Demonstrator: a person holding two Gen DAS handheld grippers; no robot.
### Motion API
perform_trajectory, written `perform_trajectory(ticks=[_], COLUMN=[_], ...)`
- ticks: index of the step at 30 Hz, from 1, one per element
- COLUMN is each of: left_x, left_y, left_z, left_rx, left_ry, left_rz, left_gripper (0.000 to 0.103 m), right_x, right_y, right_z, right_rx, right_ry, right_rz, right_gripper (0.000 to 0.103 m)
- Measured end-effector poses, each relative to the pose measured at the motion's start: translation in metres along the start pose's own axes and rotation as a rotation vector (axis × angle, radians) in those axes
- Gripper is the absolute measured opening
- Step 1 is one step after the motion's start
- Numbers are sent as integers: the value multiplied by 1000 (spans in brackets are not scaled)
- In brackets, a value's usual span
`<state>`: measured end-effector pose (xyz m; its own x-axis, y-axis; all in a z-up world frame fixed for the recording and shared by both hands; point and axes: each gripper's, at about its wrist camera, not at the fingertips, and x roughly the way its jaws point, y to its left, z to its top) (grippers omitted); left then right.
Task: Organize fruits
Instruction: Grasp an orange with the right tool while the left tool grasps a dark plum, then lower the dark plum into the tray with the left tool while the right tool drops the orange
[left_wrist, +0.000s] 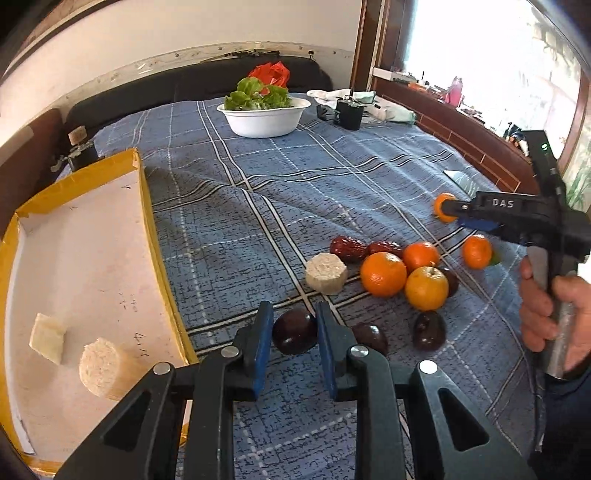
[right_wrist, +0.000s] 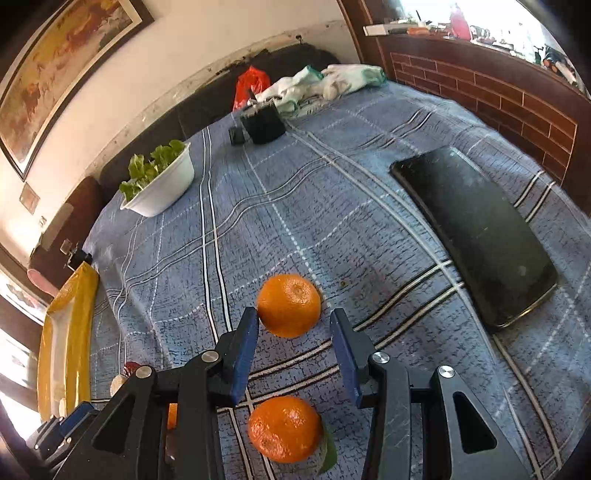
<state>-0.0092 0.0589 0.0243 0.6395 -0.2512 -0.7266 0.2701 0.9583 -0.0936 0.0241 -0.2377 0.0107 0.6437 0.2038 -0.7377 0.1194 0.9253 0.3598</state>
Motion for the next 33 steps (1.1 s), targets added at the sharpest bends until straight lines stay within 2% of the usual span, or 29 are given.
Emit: perform_trajectory(ticks=[2, 5, 10, 16, 22, 25, 29, 33], left_x=[0, 0, -1, -5, -15, -22, -36, -55], left_y=[0, 0, -1, -1, 8, 12, 22, 39], left_z=[-1, -2, -3, -2, -1, -2, -4, -5], left_rx=[-6, -8, -7, -9, -44, -55, -79, -113], left_ry=[-2, -4, -12, -33, -55, -72, -95, -131], left_rz=[-6, -14, -26, -25, -30, -27, -17, 2], left_gripper=[23, 23, 23, 23, 23, 23, 23, 23], right_x=[-1, -2, -7, -31, -41, -48, -54, -55], right_y=[1, 4, 5, 36, 72, 87, 102, 108], right_z=[0, -1, -3, -12, -30, -41, -54, -59], right_rx=[-9, -20, -10, -126, -281, -362, -454, -486], right_ry=[-10, -11, -17, -96, -57, -61, -68, -61], right_rz=[-4, -5, 69, 240, 446, 495, 516, 521], right_gripper=[36, 36, 35, 36, 36, 36, 36, 36])
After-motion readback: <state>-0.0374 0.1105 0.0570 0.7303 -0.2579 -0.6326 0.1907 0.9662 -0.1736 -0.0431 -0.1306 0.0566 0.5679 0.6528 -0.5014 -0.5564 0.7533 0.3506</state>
